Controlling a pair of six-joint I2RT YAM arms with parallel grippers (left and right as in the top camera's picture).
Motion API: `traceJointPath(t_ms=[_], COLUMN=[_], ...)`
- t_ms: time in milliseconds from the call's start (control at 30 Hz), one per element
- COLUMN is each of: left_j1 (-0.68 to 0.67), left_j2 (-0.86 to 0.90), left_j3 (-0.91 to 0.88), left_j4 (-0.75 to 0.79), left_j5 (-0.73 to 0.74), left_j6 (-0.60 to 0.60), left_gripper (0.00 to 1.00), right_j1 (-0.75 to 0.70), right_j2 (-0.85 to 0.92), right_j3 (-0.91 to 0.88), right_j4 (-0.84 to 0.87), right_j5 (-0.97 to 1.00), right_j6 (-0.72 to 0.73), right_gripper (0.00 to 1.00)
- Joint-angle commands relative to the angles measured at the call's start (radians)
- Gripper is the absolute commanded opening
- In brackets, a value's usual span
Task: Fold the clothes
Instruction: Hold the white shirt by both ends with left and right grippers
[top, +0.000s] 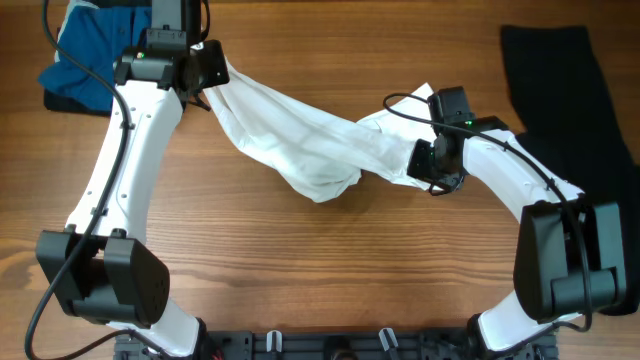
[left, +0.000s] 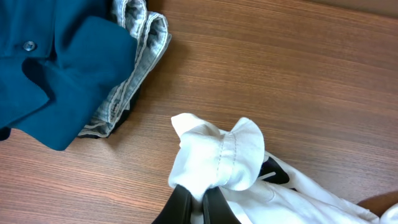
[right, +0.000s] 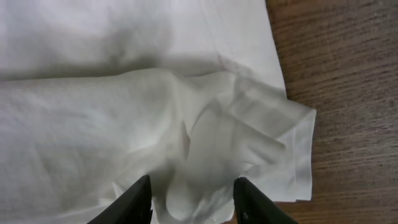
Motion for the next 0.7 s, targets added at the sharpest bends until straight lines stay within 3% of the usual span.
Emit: traceJointPath(t_ms=[0, 233, 433, 667], left_j1=[0.0, 0.0, 0.0, 0.001], left_j2=[0.009, 0.009, 0.009, -0.01], left_j3=[-0.007, -0.007, -0.007, -0.003], left_j4=[-0.001, -0.005, -0.005, 0.03], left_j5=[-0.006, -0.006, -0.006, -0.05], left_j6=[-0.017, -0.017, -0.017, -0.015], left_gripper=[0.04, 0.04, 0.04, 0.04], right_j1=[0.004, 0.004, 0.004, -0.017], right_j2=[0.002, 0.002, 0.002, -0.031], right_j3=[-0.021, -0.047, -0.046, 0.034], right_j4=[0.009, 0.037, 0.062, 0.02], right_j5=[0.022, 0.019, 0.01, -0.007], right_j6=[0.011, 0.011, 0.011, -0.024], right_gripper=[0.41, 0.27, 0.05, 0.04])
